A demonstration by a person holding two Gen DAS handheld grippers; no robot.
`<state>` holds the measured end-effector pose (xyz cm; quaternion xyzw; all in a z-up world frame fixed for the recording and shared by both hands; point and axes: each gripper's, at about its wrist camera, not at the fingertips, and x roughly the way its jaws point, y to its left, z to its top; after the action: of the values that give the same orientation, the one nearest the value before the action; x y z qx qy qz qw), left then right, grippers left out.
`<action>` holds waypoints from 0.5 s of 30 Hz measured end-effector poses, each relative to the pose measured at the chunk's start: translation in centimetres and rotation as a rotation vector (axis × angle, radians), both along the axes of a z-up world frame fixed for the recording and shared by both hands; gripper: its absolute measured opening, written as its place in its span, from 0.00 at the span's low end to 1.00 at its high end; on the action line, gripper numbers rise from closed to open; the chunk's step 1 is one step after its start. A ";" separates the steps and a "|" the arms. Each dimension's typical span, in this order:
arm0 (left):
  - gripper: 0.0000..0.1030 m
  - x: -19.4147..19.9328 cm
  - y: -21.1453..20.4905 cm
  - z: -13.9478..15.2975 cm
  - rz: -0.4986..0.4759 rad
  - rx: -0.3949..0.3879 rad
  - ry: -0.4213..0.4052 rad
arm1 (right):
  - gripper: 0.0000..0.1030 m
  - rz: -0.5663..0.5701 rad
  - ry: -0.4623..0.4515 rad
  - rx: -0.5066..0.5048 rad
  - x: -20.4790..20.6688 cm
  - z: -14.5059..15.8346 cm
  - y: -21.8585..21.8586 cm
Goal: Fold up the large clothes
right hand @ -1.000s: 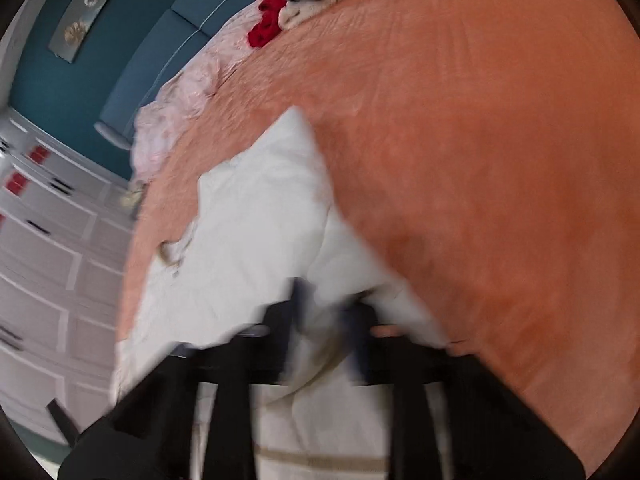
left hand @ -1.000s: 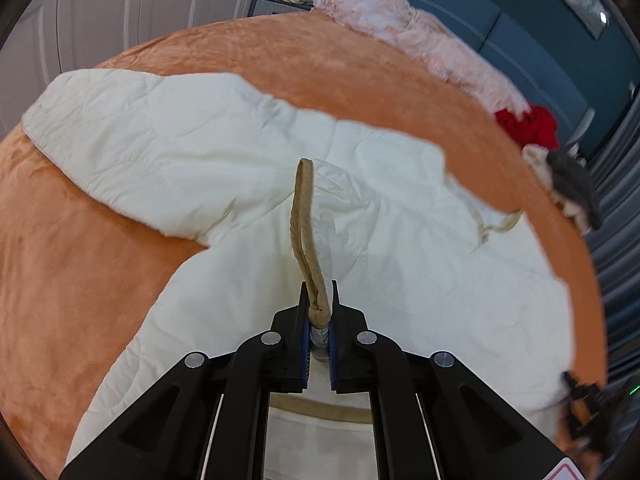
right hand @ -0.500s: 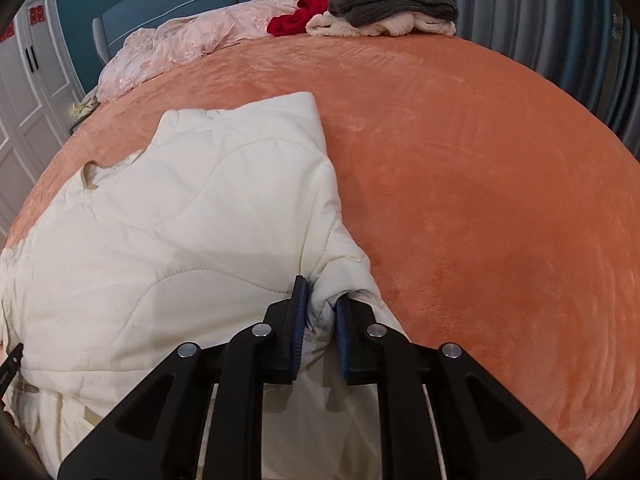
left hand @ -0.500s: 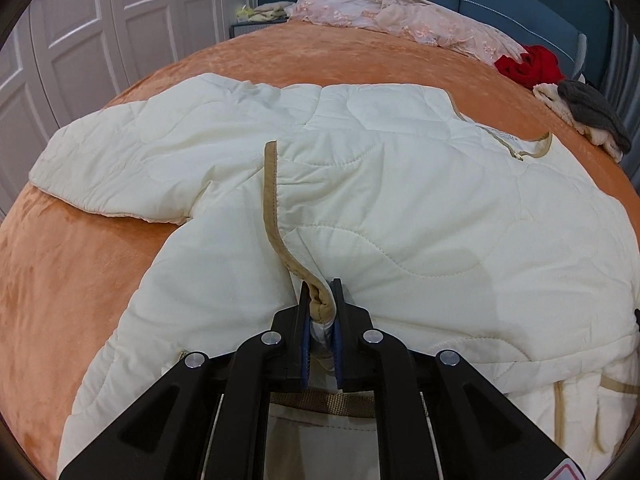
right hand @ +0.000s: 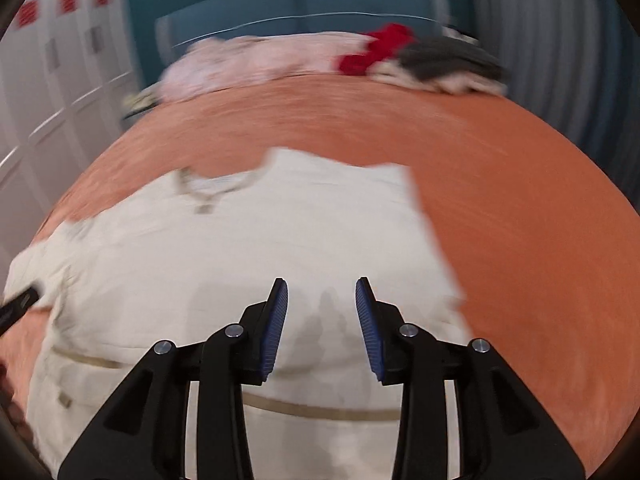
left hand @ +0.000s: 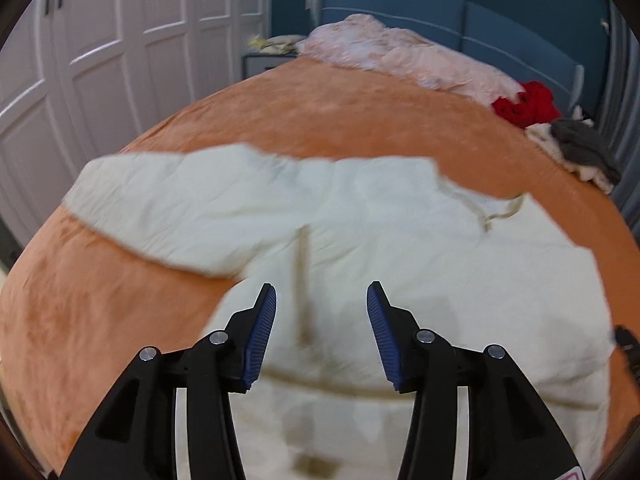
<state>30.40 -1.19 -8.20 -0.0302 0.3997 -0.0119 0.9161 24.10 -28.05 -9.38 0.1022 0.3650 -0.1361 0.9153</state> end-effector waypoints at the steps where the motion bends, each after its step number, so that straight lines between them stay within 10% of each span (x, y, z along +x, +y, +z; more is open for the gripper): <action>1: 0.45 0.7 -1.4 0.0 -0.021 0.005 -0.004 | 0.33 0.035 0.001 -0.001 1.2 -0.3 1.2; 15: 0.48 3.3 -8.8 -9.1 -0.116 0.105 0.036 | 0.33 0.079 0.091 0.072 5.0 -8.0 3.8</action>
<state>33.67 -10.04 -17.33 0.0409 0.4171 -0.0434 0.9069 29.06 -24.22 -17.37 0.1142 0.4148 -0.0909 0.8981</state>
